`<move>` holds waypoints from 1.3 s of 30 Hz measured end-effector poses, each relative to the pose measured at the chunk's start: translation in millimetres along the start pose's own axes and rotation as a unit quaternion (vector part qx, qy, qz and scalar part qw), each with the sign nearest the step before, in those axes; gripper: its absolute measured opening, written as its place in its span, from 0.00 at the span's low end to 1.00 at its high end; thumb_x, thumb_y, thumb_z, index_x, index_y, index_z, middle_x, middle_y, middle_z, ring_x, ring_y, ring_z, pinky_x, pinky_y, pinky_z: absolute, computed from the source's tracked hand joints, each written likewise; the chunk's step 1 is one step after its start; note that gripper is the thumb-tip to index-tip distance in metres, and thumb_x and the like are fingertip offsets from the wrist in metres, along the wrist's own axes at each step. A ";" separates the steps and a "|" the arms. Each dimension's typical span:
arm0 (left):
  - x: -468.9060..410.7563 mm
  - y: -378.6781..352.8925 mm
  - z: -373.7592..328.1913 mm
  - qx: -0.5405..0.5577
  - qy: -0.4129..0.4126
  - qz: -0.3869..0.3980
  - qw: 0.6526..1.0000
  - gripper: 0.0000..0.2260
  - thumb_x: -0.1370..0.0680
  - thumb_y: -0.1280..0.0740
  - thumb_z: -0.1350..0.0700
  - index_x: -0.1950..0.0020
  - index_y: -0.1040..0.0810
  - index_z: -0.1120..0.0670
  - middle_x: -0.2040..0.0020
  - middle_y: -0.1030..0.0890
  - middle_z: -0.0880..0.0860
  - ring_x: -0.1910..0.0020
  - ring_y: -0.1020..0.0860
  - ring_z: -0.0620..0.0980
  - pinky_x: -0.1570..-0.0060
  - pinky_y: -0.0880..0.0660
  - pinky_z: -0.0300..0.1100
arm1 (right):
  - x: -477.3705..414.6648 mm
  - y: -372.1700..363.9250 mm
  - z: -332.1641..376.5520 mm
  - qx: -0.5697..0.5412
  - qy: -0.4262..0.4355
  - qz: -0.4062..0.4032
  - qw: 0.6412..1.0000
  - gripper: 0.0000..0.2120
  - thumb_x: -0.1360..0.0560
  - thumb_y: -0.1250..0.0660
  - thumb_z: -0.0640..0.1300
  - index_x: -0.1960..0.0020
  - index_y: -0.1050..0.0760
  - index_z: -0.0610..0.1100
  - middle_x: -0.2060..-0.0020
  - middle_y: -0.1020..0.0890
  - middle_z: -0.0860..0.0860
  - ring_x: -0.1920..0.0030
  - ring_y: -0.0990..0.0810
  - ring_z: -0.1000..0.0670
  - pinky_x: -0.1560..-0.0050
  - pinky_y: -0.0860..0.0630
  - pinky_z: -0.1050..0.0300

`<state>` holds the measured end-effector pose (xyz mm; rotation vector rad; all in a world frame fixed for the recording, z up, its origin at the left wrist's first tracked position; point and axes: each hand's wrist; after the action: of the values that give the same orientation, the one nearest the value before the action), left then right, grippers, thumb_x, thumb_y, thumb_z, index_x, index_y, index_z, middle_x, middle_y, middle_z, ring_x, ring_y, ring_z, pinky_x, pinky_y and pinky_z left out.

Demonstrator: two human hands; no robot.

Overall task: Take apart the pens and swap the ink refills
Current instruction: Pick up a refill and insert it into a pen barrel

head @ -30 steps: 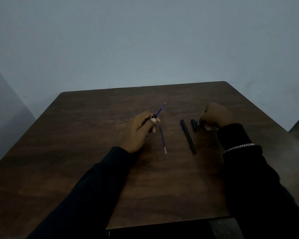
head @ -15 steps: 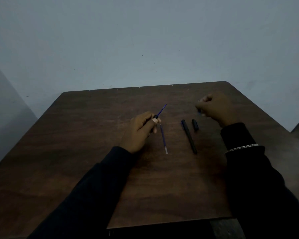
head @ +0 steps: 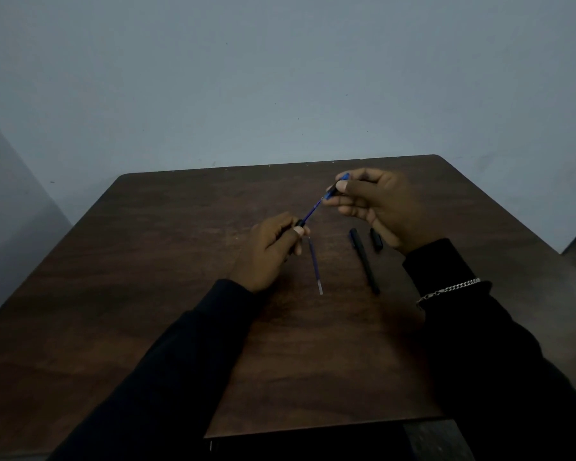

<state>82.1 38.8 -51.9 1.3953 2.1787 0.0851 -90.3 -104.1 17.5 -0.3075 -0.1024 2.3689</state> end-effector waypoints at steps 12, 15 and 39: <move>2.0 -0.5 -6.2 0.002 0.003 -0.002 1.000 0.12 0.18 0.41 0.48 0.54 0.19 0.48 0.65 0.19 0.46 0.70 0.25 0.39 0.69 0.29 0.33 | -2.6 -1.4 -5.1 0.003 0.013 0.026 1.000 0.05 0.21 0.29 0.38 0.46 0.19 0.39 0.51 0.12 0.40 0.51 0.11 0.41 0.59 0.16 0.59; 2.1 -0.8 -5.4 0.001 0.006 -0.005 1.000 0.13 0.18 0.41 0.47 0.53 0.19 0.51 0.65 0.19 0.45 0.69 0.25 0.38 0.68 0.29 0.32 | -1.9 -3.5 -7.0 0.014 0.011 0.039 0.999 0.04 0.21 0.28 0.38 0.47 0.18 0.40 0.51 0.12 0.40 0.51 0.11 0.41 0.59 0.16 0.59; 6.8 4.8 -18.3 -0.160 -0.028 0.014 0.987 0.12 0.14 0.37 0.58 0.57 0.23 0.50 0.66 0.22 0.45 0.66 0.24 0.39 0.66 0.33 0.28 | 3.8 -10.6 -12.1 0.172 0.036 0.101 0.979 0.06 0.24 0.26 0.36 0.47 0.18 0.38 0.55 0.11 0.41 0.53 0.11 0.41 0.58 0.15 0.55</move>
<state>75.2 51.1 -37.6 1.2298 1.9931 0.3842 -83.0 -93.9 6.8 -0.2443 0.3859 2.5176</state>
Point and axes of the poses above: each hand's wrist, its own x-axis away from the middle knuckle, its own y-axis out of the back of the hand, z = x × y
